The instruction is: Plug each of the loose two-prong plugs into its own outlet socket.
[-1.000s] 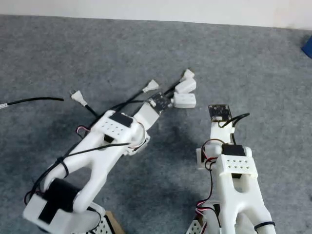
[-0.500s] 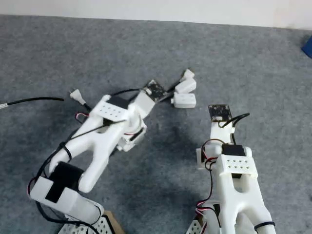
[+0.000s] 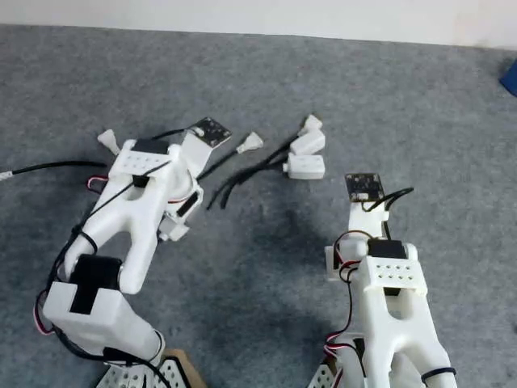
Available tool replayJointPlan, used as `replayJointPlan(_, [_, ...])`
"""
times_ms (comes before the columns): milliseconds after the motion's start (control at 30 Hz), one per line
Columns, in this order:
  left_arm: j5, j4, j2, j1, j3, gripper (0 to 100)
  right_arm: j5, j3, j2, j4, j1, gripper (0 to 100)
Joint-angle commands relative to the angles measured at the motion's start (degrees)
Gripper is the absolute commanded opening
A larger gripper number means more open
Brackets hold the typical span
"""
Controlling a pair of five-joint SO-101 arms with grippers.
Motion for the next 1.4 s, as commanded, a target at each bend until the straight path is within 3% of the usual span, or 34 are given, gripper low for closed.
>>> replayJointPlan(0, [-0.7, 2.0, 1.8, 3.4, 2.0, 23, 0.8, -0.2, -0.9, -0.7, 0.3, 41.4])
replayJointPlan(100, [-0.8, 2.1, 5.7, 7.1, 2.0, 28, 0.8, -0.2, -0.9, -0.7, 0.3, 41.4])
replayJointPlan(400, [-0.7, 2.3, 12.2, 4.9, -4.2, 28, 0.9, -0.2, -1.0, -0.6, 0.3, 41.4])
replayJointPlan(633, [-3.8, 9.4, 9.3, 18.2, -5.9, 4, 0.9, -0.2, -1.0, -0.6, 0.3, 41.4])
replayJointPlan(933, [-3.7, 16.9, -6.8, 38.0, -1.0, 0, 0.9, -0.2, -1.0, -0.6, 0.3, 41.4])
replayJointPlan(1067, [-4.4, 16.4, -12.4, 42.4, 6.3, 0, 0.9, -0.2, -1.0, -0.6, 0.3, 41.4])
replayJointPlan(1233, [-9.2, 11.5, -13.4, 41.6, 15.0, 5, 0.9, -0.2, -1.0, -0.6, 0.3, 41.4])
replayJointPlan(1367, [-9.3, 7.4, -14.6, 41.5, 19.0, 26, 0.9, -0.2, -1.0, -0.6, 0.3, 41.4])
